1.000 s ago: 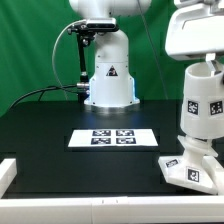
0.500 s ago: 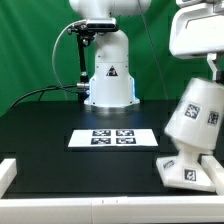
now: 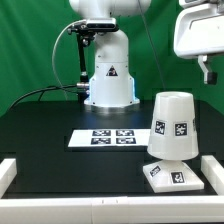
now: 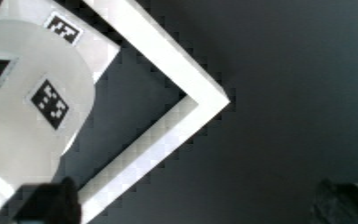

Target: Assemble lamp

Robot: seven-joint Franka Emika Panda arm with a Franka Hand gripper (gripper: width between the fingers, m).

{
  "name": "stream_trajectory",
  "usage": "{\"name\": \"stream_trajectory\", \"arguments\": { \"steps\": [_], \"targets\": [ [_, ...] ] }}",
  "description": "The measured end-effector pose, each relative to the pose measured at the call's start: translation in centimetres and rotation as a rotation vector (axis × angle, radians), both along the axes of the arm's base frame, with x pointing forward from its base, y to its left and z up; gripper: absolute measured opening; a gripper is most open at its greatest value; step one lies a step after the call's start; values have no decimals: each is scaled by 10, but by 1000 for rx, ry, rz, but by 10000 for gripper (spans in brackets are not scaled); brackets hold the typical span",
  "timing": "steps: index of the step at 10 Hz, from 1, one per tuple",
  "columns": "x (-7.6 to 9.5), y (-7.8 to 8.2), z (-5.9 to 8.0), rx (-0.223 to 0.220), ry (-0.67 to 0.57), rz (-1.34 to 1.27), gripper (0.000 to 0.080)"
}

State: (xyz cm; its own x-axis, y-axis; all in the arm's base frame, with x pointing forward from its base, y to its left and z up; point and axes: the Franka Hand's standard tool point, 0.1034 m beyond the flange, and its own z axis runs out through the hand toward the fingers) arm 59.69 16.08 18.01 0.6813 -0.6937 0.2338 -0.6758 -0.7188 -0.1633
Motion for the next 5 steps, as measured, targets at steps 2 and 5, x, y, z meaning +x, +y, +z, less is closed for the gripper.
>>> {"name": "stream_trajectory", "arguments": {
  "steps": [2,5],
  "targets": [
    [-1,-8,13,34,9,49,697],
    [-5,-16,30,71,44,87,699]
  ]
}}
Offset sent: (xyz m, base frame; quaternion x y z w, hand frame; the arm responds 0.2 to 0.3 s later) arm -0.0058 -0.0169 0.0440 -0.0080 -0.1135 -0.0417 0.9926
